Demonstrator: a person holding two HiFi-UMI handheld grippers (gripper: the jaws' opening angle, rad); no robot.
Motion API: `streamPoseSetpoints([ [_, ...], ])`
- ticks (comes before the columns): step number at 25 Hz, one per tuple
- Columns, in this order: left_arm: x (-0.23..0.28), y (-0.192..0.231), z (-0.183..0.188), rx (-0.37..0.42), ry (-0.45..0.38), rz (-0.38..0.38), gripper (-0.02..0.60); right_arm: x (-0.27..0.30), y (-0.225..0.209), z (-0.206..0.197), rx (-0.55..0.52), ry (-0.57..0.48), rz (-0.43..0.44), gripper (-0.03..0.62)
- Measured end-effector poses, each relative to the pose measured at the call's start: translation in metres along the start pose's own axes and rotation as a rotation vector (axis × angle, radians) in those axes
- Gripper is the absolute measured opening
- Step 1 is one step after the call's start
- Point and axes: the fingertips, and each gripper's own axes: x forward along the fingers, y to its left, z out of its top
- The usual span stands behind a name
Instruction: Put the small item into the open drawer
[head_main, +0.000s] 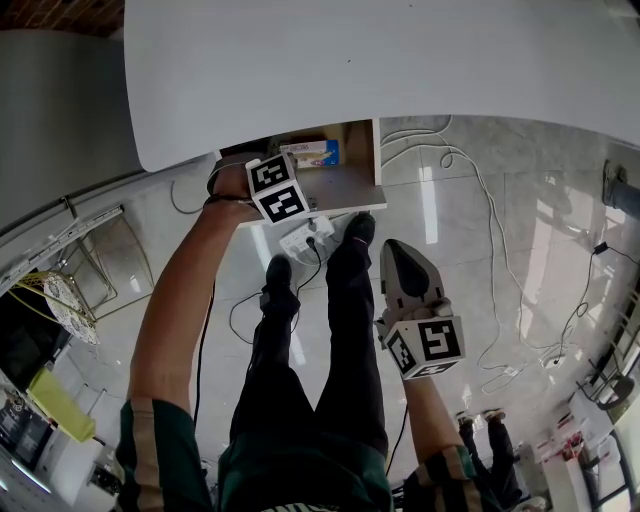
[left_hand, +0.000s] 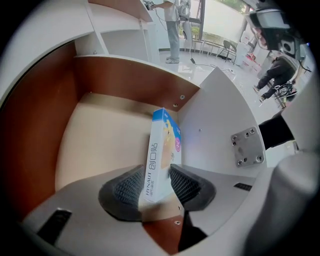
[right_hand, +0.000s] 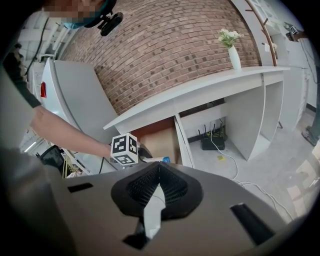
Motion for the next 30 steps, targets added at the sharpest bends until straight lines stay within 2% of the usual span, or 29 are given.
streamPoseSetpoints([
  [12, -0.009, 0.000, 0.003, -0.007, -0.010, 0.016, 0.163, 0.000, 0.000, 0.003, 0.007, 0.002, -0.014, 0.023],
  [18, -0.033, -0.003, 0.007, 0.001, -0.034, 0.026, 0.161, -0.002, 0.006, 0.017, -0.016, -0.005, -0.010, 0.023],
  [19, -0.040, -0.003, 0.008, 0.012, -0.040, 0.030, 0.155, -0.002, 0.008, 0.022, -0.017, -0.008, -0.008, 0.023],
  [22, -0.063, -0.011, 0.014, 0.028, -0.061, 0.036, 0.084, -0.009, 0.015, 0.037, -0.027, -0.018, -0.001, 0.023],
  [26, -0.089, -0.028, 0.018, 0.018, -0.077, 0.043, 0.025, -0.017, 0.025, 0.062, -0.064, -0.039, -0.002, 0.023],
  [30, -0.116, -0.050, 0.017, -0.039, -0.111, 0.035, 0.014, -0.028, 0.029, 0.071, -0.064, -0.051, -0.028, 0.023],
])
